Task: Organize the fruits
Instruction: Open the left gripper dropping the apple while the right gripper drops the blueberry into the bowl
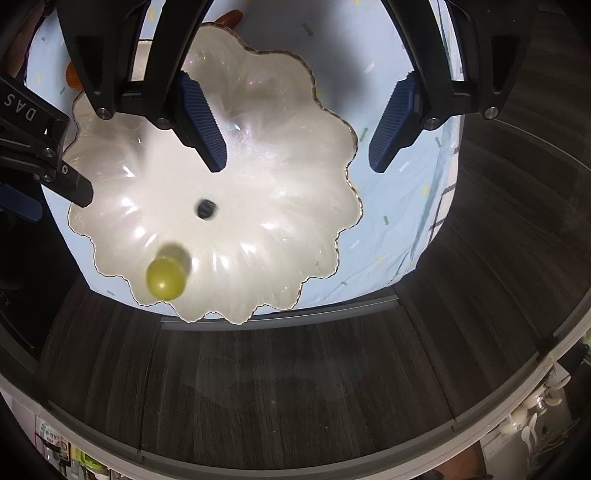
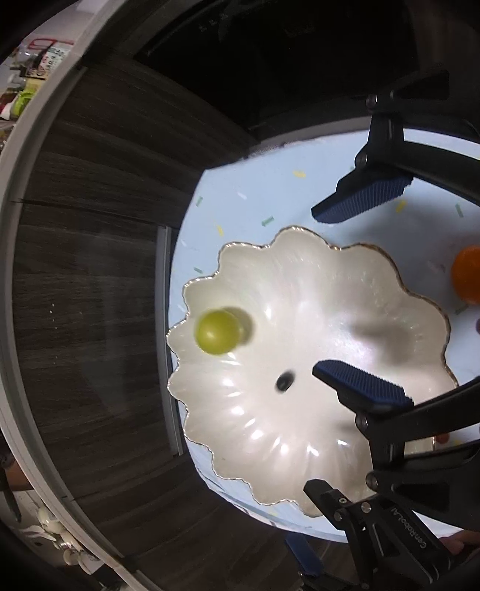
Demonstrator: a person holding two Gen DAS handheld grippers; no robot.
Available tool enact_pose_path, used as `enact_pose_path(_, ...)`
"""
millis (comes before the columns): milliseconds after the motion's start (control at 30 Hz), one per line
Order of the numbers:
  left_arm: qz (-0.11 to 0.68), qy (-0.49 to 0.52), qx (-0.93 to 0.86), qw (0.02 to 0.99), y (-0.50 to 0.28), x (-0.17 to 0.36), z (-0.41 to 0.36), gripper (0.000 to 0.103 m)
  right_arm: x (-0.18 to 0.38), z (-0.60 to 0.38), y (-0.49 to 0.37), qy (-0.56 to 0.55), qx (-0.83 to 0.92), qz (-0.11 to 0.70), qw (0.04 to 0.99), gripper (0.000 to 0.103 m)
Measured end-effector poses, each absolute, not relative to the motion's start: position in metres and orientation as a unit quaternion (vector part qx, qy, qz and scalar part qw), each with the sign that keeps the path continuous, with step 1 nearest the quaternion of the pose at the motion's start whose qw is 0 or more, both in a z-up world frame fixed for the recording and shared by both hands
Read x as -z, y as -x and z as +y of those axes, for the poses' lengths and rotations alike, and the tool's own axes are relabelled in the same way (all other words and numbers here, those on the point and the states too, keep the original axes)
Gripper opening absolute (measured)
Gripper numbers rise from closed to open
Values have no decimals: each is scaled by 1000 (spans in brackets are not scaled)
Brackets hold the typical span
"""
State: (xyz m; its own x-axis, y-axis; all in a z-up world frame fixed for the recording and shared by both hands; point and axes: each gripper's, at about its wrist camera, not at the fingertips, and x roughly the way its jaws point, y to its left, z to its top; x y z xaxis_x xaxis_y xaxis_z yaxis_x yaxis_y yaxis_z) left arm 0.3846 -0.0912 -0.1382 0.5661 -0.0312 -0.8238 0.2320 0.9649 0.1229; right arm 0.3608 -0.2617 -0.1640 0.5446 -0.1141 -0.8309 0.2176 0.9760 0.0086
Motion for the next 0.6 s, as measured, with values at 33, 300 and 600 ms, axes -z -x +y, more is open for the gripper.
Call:
enact_pose_path(33,459,-109,75,878,-383,138,-91,82,162,-262,-360,-54,96,466,878,79)
enact_pose_path(300,451,-107,70,884,-372,123,-87,88,149,-258,-352,-51,102,459,881,81)
enact_pose_path(600,438,-107,69,890,-352,105,-81,89,133,-255,-333,-52,105,447,887,81)
